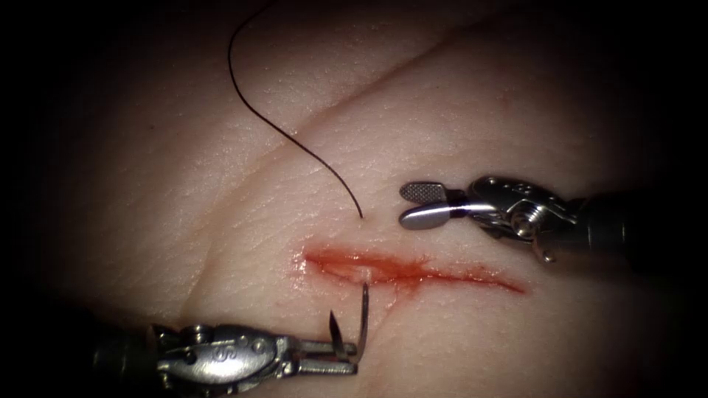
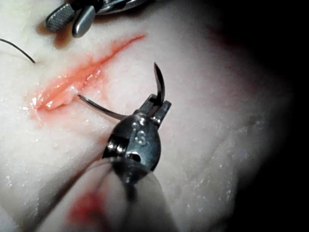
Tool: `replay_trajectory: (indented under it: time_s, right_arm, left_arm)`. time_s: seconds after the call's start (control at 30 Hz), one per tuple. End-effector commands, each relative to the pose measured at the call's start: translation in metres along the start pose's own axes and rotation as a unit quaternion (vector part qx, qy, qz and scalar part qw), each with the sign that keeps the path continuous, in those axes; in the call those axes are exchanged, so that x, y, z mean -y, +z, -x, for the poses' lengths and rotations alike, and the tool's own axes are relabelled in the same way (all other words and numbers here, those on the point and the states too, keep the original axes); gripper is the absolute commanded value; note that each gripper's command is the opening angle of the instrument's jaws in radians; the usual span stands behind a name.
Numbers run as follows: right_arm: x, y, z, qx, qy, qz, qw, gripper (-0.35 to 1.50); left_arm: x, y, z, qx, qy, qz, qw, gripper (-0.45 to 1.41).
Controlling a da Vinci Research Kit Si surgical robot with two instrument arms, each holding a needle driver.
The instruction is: Wound Closure
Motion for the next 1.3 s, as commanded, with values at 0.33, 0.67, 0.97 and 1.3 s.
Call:
replay_trajectory:
  time_s: [0.33,0.67,0.97,1.3]
  right_arm:
    - [0.0006,-0.0002,0.001,0.017,-0.117,0.017,0.993,-0.35]
    - [0.0015,-0.0013,0.0003,0.016,-0.172,0.025,0.985,-0.13]
    - [0.0039,-0.0023,0.0005,0.014,-0.152,0.008,0.988,-0.06]
    - [0.0069,-0.0025,-0.0019,0.001,0.04,-0.004,0.999,0.84]
  left_arm:
    - [-0.0037,0.0005,-0.0028,0.011,0.15,-0.032,0.988,-0.45]
    - [-0.0034,0.0001,-0.0069,0.027,0.29,-0.112,0.95,-0.45]
    - [-0.0002,-0.0009,-0.0101,0.041,0.354,-0.193,0.914,-0.45]
    - [0.0027,0.0002,-0.0072,0.081,0.413,-0.239,0.875,-0.45]
